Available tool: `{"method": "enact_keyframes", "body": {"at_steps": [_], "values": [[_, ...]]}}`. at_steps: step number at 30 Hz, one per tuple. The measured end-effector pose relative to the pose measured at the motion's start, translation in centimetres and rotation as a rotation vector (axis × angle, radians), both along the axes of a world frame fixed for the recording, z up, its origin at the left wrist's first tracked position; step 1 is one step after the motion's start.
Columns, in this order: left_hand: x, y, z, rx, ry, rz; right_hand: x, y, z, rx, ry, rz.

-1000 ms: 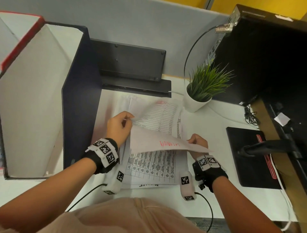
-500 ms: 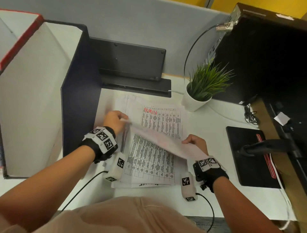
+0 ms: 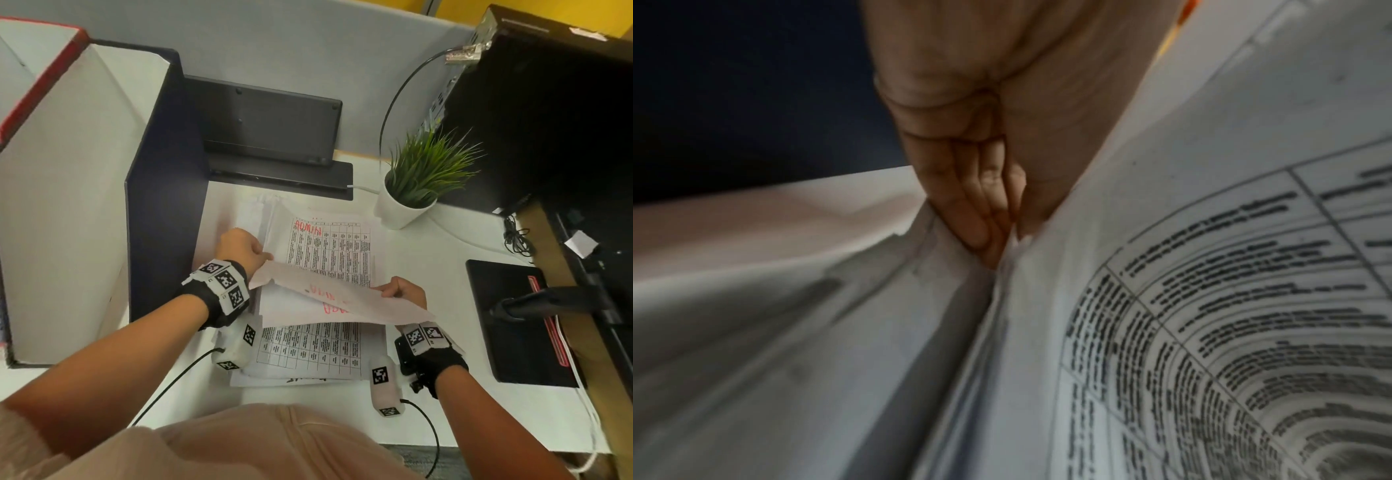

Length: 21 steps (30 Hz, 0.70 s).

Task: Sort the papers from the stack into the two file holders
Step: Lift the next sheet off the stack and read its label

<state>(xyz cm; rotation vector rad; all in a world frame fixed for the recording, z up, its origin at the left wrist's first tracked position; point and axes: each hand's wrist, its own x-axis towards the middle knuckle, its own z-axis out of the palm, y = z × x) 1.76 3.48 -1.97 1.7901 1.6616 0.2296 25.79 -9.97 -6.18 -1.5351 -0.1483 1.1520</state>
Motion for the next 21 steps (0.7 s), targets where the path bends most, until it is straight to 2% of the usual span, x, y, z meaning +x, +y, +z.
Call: {"method": "enact_keyframes", "body": {"at_steps": [2,5,8,10,11,13,16,18,21], "values": [[0.0,-0.1,-0.3,0.034,0.004,-0.055,-0.1,-0.1,-0.2,0.023,-0.163,0.019],[0.0,-0.7,-0.2,0.044,-0.036,-0.139,-0.2,-0.5,-0.4,0.004,-0.439,0.147],[-0.2,-1.5,-0.1,0.24,-0.071,-0.258,0.0,-0.7,-0.6,-0.041,-0.592,0.249],[-0.5,-2.2,0.0,0.364,-0.215,-0.294,0.1,-0.8,-0.6,-0.107,-0.686,0.311],[-0.5,-2.4,0.1,0.363,-0.323,-0.268,0.1,-0.8,-0.4,-0.152,-0.716,0.34],[-0.5,-2.7,0.3,0.224,-0.506,-0.156,0.1,-0.8,-0.4,-0.145,-0.704,0.306],[-0.2,-2.7,0.7,-0.061,-0.708,0.013,-0.5,-0.9,-0.2,-0.05,-0.571,0.152],[-0.2,-2.3,1.2,-0.162,-0.744,0.043,-0.5,-0.9,-0.1,0.012,-0.523,0.129],[-0.4,-1.9,1.8,-0.256,-0.776,0.033,-0.3,-0.9,-0.3,0.04,-0.536,0.218]]}}
